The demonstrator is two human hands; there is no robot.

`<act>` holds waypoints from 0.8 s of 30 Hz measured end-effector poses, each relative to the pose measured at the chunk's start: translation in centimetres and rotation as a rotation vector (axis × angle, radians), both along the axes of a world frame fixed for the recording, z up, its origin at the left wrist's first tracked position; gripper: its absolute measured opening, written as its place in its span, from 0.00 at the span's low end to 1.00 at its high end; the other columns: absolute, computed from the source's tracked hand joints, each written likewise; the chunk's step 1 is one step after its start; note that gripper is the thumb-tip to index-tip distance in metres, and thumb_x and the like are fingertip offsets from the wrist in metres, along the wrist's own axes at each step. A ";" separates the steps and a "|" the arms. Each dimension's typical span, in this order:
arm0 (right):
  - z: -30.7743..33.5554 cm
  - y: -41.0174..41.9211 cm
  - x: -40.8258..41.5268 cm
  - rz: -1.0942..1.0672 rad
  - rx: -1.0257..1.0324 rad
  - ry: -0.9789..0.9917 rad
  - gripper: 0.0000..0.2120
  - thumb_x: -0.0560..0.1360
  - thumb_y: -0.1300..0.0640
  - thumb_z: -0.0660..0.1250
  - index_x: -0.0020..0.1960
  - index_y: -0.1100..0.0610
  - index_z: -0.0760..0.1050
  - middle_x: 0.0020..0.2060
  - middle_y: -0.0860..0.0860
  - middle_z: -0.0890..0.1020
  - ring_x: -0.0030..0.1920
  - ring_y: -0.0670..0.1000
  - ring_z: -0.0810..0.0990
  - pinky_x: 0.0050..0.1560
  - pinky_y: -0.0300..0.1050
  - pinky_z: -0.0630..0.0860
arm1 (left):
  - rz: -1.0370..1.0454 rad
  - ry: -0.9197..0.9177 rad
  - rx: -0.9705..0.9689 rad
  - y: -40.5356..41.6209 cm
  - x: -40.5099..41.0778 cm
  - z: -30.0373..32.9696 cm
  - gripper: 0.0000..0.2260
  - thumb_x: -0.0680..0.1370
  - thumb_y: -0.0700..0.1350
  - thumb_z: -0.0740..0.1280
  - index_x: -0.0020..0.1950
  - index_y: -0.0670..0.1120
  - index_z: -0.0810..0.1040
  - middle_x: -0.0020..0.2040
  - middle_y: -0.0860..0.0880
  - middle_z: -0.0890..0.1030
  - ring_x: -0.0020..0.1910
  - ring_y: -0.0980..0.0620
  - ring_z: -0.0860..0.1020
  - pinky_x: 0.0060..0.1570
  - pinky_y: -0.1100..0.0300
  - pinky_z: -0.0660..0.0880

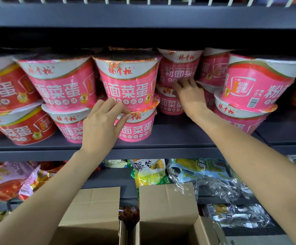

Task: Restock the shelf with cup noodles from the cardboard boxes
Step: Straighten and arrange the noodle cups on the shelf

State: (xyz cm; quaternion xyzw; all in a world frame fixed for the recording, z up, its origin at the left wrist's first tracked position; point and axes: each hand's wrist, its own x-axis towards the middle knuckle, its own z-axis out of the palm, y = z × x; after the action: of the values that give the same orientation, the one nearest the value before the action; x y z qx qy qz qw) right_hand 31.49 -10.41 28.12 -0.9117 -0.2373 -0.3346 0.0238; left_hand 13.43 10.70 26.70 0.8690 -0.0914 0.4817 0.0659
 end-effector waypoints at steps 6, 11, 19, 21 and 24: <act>0.4 -0.9 2.6 0.083 0.100 0.080 0.14 0.78 0.63 0.60 0.62 0.64 0.73 0.59 0.63 0.74 0.61 0.63 0.71 0.53 0.57 0.75 | 0.005 0.004 0.010 0.2 0.1 0.0 0.05 0.75 0.43 0.71 0.42 0.43 0.79 0.39 0.48 0.76 0.39 0.53 0.66 0.33 0.61 0.64; 0.2 -1.1 2.8 0.148 0.190 0.078 0.11 0.76 0.66 0.61 0.56 0.67 0.76 0.56 0.64 0.76 0.58 0.64 0.73 0.51 0.53 0.72 | -0.005 0.032 0.013 0.1 0.0 0.2 0.04 0.74 0.42 0.72 0.43 0.43 0.79 0.39 0.48 0.77 0.38 0.49 0.69 0.34 0.60 0.66; -0.6 -0.6 2.9 0.123 0.336 0.095 0.10 0.75 0.67 0.60 0.53 0.68 0.76 0.56 0.63 0.77 0.55 0.63 0.74 0.51 0.54 0.75 | 0.005 0.020 0.004 -0.1 -0.1 0.2 0.05 0.75 0.43 0.71 0.43 0.42 0.79 0.40 0.47 0.76 0.39 0.50 0.68 0.35 0.61 0.63; -0.5 -0.4 2.5 0.083 0.357 0.122 0.12 0.76 0.65 0.61 0.58 0.67 0.74 0.60 0.63 0.73 0.59 0.64 0.73 0.54 0.56 0.75 | 0.003 0.020 0.008 -0.1 -0.1 0.2 0.05 0.75 0.43 0.71 0.43 0.42 0.79 0.40 0.47 0.76 0.38 0.50 0.68 0.35 0.61 0.63; 0.4 0.1 1.5 0.005 0.517 0.095 0.23 0.75 0.57 0.68 0.66 0.63 0.67 0.63 0.62 0.69 0.63 0.62 0.70 0.54 0.55 0.75 | 0.003 0.024 0.004 -0.1 -0.2 0.2 0.05 0.75 0.43 0.71 0.43 0.42 0.79 0.40 0.47 0.76 0.38 0.50 0.68 0.34 0.60 0.64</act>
State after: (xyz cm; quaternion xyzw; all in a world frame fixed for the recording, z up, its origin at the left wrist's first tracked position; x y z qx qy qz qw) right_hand 32.96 -10.28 28.57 -0.8894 -0.1447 -0.3407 0.2682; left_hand 13.27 10.58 26.90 0.8750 -0.0903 0.4713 0.0643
